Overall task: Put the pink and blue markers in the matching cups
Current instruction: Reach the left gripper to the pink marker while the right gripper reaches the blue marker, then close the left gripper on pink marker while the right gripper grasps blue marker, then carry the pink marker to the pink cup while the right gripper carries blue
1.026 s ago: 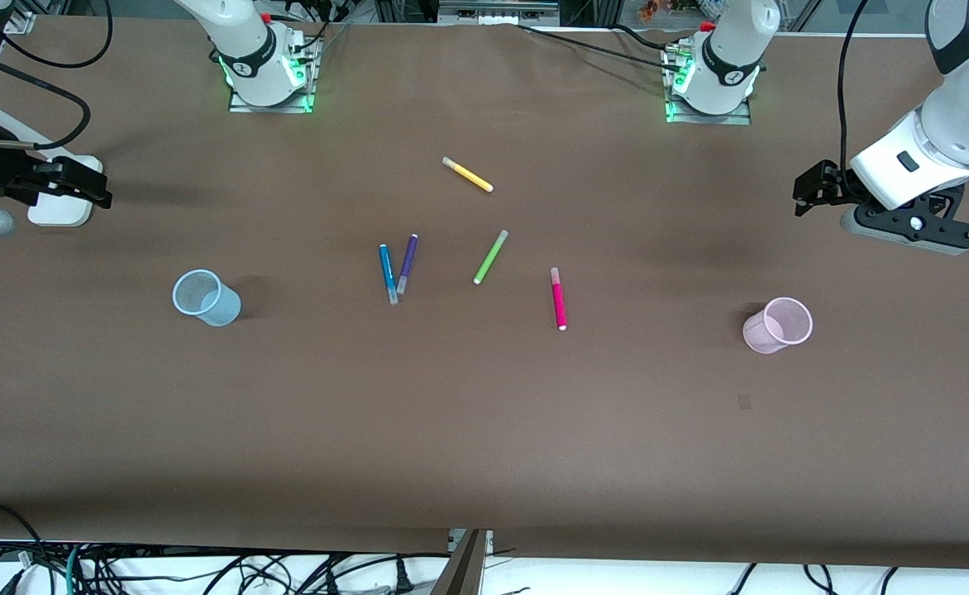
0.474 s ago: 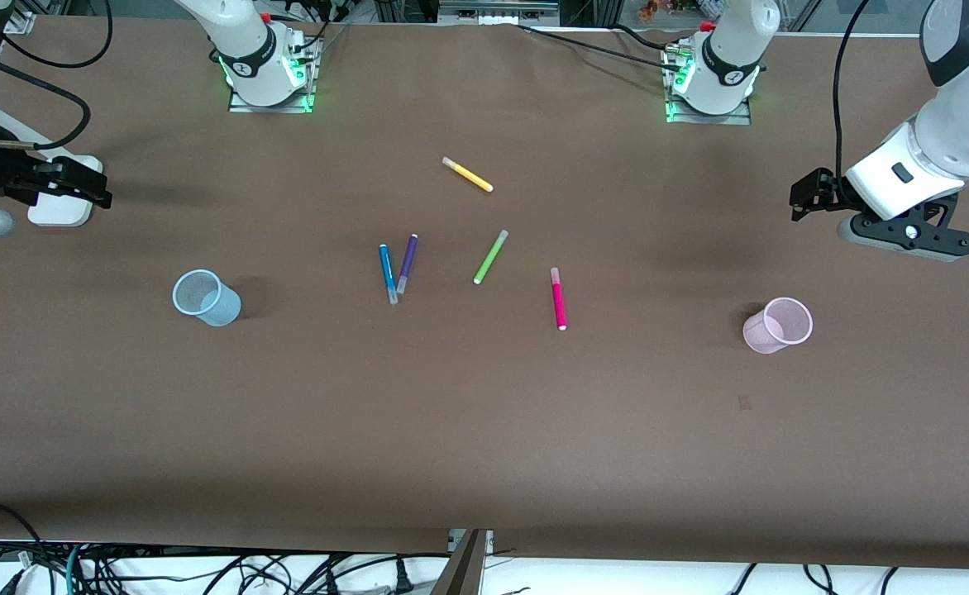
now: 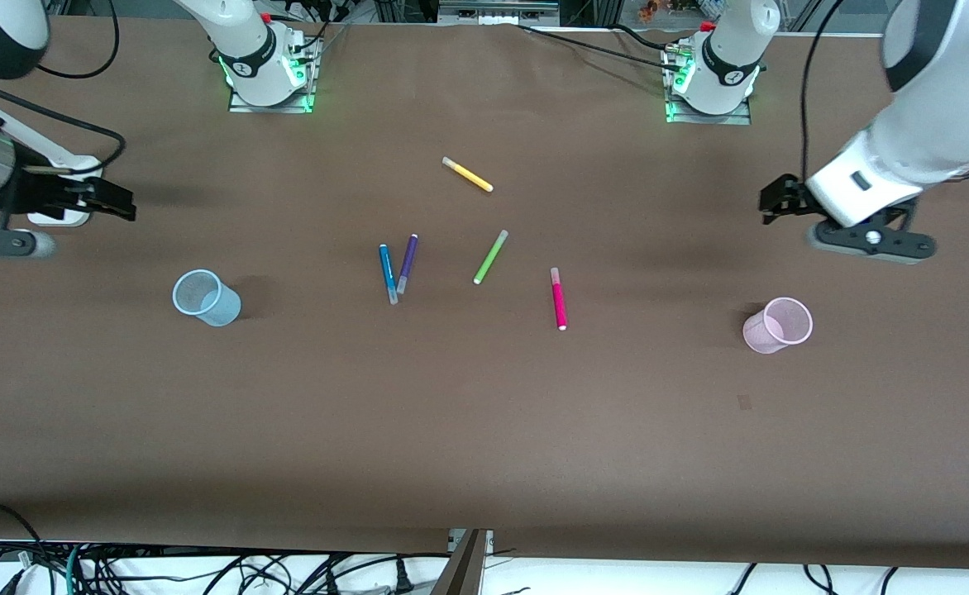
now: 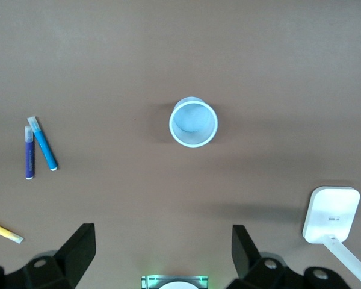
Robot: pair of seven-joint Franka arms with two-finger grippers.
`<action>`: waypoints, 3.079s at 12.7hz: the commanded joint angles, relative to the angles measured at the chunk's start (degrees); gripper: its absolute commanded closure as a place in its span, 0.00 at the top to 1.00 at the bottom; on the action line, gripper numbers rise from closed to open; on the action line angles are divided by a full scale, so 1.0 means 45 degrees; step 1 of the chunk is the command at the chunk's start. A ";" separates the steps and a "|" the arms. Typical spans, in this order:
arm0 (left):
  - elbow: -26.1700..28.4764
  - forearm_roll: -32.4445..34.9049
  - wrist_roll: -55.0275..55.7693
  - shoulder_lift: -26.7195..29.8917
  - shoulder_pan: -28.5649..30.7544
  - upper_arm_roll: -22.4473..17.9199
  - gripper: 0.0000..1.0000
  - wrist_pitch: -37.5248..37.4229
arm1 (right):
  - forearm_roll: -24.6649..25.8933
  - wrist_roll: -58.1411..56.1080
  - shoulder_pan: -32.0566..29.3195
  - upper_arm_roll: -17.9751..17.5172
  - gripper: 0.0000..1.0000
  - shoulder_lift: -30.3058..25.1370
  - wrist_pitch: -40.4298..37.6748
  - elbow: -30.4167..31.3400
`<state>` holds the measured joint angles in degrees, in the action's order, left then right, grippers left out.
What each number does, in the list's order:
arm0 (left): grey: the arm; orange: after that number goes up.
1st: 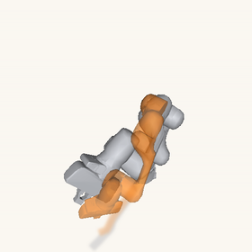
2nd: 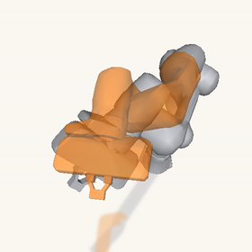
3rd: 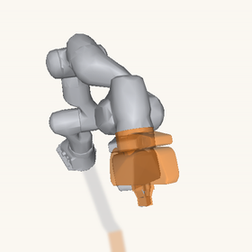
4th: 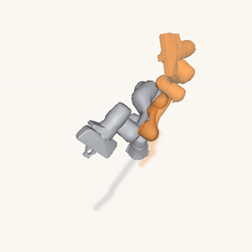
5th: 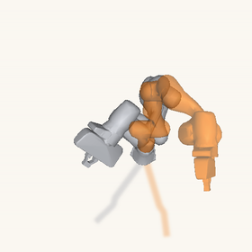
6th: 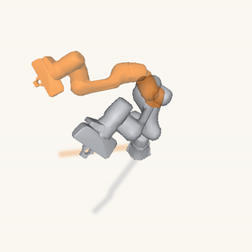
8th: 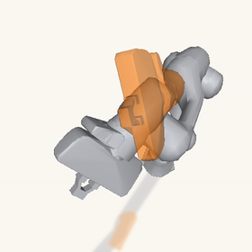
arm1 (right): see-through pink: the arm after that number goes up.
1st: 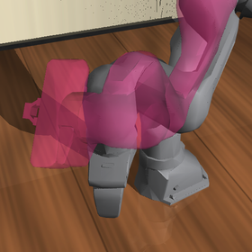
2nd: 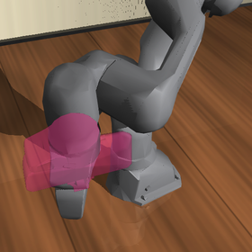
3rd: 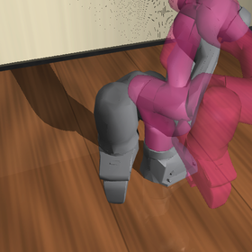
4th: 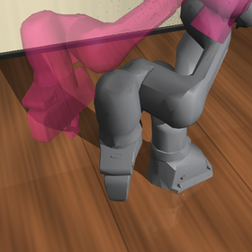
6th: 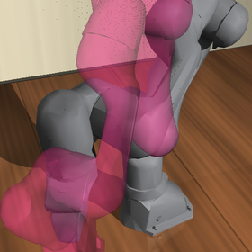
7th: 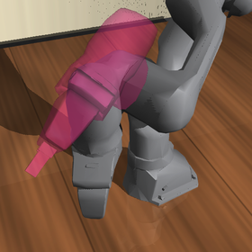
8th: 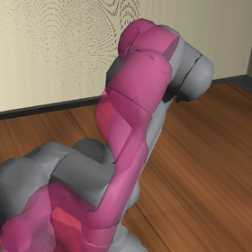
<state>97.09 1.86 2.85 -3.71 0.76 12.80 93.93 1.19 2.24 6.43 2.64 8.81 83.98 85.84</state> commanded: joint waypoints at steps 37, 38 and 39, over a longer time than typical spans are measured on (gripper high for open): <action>-0.0423 0.4236 1.0540 -0.8457 -0.1950 0.3191 0.00 0.6711 | -0.0616 0.3507 0.5817 -0.0861 0.00 0.3901 1.2745 0.8073; -0.0462 0.3848 1.0501 -0.8009 -0.1676 0.3327 0.00 0.6047 | -0.0616 0.3507 0.5818 -0.0861 0.00 0.3882 1.2764 0.8053; -0.0482 0.3071 1.0442 -0.7540 -0.1287 0.3599 0.00 0.5634 | -0.0616 0.3488 0.5798 -0.0841 0.00 0.3804 1.2726 0.7937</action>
<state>94.35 19.28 49.70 -42.91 -7.77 27.20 124.01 -1.10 17.99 32.24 -1.41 27.04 140.63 121.28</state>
